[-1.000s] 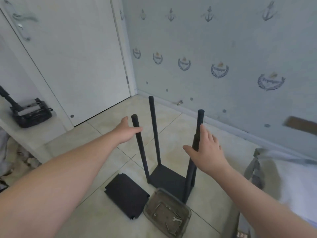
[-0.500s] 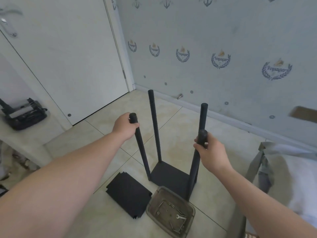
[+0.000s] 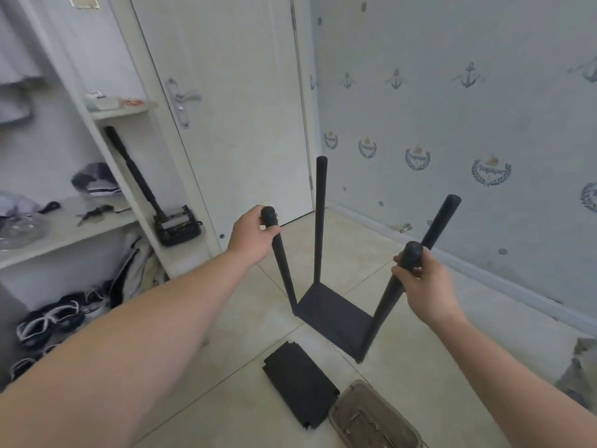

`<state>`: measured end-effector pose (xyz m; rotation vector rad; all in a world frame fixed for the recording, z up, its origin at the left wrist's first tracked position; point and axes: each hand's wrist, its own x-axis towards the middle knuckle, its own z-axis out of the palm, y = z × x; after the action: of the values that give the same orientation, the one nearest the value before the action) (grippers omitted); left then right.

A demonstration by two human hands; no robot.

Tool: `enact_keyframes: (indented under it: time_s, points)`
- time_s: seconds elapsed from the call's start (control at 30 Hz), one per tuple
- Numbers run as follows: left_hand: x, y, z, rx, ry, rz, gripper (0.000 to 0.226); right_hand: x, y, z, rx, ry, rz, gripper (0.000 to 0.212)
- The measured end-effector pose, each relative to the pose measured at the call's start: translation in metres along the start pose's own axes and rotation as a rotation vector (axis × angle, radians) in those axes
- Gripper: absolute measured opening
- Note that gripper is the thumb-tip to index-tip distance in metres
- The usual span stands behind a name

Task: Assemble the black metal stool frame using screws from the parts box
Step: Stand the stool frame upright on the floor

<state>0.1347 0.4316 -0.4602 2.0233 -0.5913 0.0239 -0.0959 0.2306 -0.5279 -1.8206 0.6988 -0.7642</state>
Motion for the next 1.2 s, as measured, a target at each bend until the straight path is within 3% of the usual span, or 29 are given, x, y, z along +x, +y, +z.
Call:
enact_keyframes:
  time_s: [0.2, 0.33, 0.43, 0.6, 0.87, 1.2]
  points:
    - [-0.069, -0.01, -0.123, 0.076, 0.173, -0.036, 0.017, -0.043, -0.063, 0.063, 0.071, -0.132, -0.133, 0.015]
    - [-0.131, -0.029, -0.188, 0.192, 0.28, -0.073, 0.016, -0.093, -0.095, 0.112, 0.097, -0.269, -0.166, 0.029]
    - [-0.184, -0.05, -0.229, 0.257, 0.352, -0.136, 0.025, -0.133, -0.109, 0.147, 0.071, -0.374, -0.184, 0.025]
    - [-0.279, -0.099, -0.282, 0.251, 0.449, -0.265, 0.016, -0.204, -0.113, 0.192, 0.008, -0.518, -0.212, 0.024]
    - [-0.368, -0.173, -0.29, 0.252, 0.536, -0.419, 0.015, -0.278, -0.076, 0.242, -0.07, -0.595, -0.208, 0.018]
    - [-0.371, -0.244, -0.265, 0.169, 0.645, -0.474, 0.021, -0.268, -0.035, 0.306, -0.065, -0.587, -0.213, 0.032]
